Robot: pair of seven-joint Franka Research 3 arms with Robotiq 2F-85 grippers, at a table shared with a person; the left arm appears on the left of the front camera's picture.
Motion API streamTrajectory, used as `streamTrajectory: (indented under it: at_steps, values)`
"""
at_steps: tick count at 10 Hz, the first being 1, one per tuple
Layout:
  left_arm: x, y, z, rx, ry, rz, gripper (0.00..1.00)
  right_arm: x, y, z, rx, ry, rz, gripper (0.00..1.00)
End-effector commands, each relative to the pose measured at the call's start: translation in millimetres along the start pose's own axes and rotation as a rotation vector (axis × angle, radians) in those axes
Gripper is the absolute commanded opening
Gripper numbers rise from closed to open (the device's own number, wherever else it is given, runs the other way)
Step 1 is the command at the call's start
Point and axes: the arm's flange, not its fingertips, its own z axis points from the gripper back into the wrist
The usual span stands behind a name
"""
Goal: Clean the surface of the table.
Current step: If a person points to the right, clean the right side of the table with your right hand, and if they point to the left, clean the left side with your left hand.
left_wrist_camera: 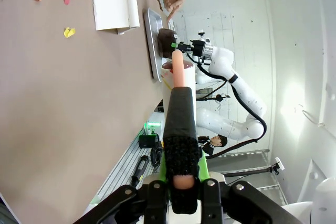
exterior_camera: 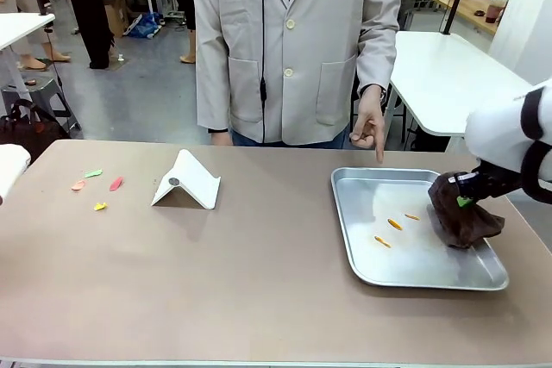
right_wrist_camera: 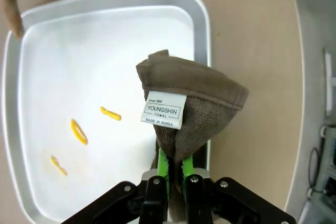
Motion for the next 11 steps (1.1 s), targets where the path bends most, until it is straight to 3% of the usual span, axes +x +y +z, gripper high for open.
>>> streamTrajectory:
  at_steps: [1,6,11]
  values:
    - [-3.8,-2.3,-0.8,0.0,0.009,-0.01,0.11,21.5,9.0,-10.0,0.011,0.029,-0.013,0.0]
    - [-3.8,-2.3,-0.8,0.0,0.009,-0.01,0.11,41.7,19.7,-60.7,0.118,0.086,-0.077,0.0]
    - [-3.8,-2.3,-0.8,0.0,0.009,-0.01,0.11,32.2,65.6,-75.9,0.242,0.188,0.033,0.0]
